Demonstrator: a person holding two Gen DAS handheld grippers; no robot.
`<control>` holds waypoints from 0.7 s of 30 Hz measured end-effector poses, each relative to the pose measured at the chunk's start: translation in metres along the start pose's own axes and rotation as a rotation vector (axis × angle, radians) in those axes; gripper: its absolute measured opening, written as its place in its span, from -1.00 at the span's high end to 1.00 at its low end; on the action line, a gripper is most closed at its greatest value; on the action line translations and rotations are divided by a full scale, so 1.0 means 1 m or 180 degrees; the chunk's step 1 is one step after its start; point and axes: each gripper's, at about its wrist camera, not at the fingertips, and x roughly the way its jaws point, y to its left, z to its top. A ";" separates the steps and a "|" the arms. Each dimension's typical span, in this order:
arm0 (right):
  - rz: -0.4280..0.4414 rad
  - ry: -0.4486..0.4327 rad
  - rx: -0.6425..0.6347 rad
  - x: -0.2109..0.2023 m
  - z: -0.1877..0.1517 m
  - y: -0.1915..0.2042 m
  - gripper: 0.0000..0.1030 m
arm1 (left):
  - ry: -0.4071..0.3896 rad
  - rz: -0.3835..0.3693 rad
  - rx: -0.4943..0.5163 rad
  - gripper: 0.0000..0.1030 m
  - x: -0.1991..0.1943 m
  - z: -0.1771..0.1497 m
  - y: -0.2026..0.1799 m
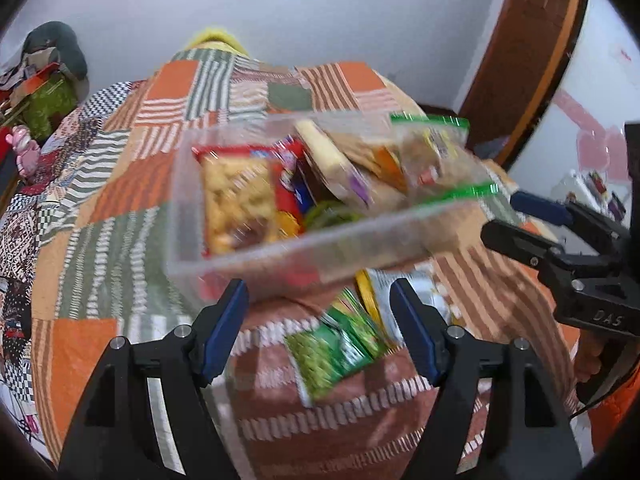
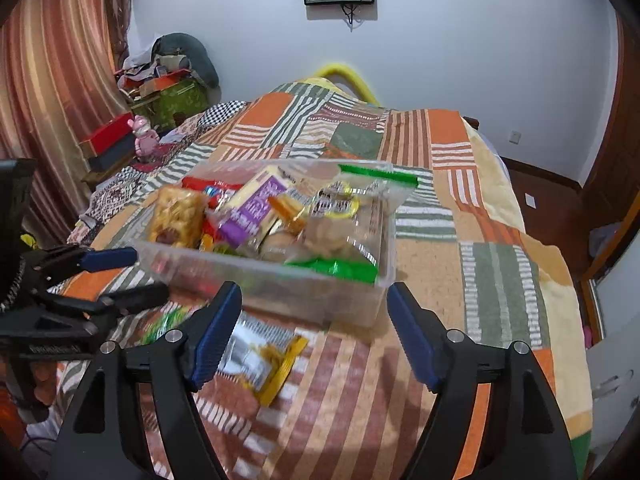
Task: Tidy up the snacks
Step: 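Grasp the green pea bag with the left tool while the right tool grasps the white chip bag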
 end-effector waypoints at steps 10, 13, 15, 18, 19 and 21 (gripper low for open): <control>0.0119 0.0250 -0.0039 0.021 -0.018 0.017 -0.48 | 0.0284 -0.0048 0.0034 -0.41 0.029 -0.032 -0.007; 0.0200 0.0325 -0.0041 0.031 -0.018 0.023 -0.48 | 0.0264 -0.0035 -0.0005 -0.41 0.031 -0.036 0.000; 0.0231 0.0369 -0.0054 0.038 -0.018 0.028 -0.49 | 0.0275 -0.0072 -0.0038 -0.36 0.032 -0.038 0.005; 0.0248 0.0424 -0.0076 0.047 -0.018 0.035 -0.53 | 0.0270 -0.0101 0.0021 -0.13 0.035 -0.040 0.008; 0.0264 0.0448 -0.0067 0.051 -0.018 0.036 -0.53 | 0.0237 -0.0088 0.0049 -0.10 0.034 -0.041 0.008; 0.0283 0.0492 -0.0050 0.056 -0.018 0.037 -0.54 | 0.0186 -0.0072 0.0102 0.10 0.034 -0.043 0.007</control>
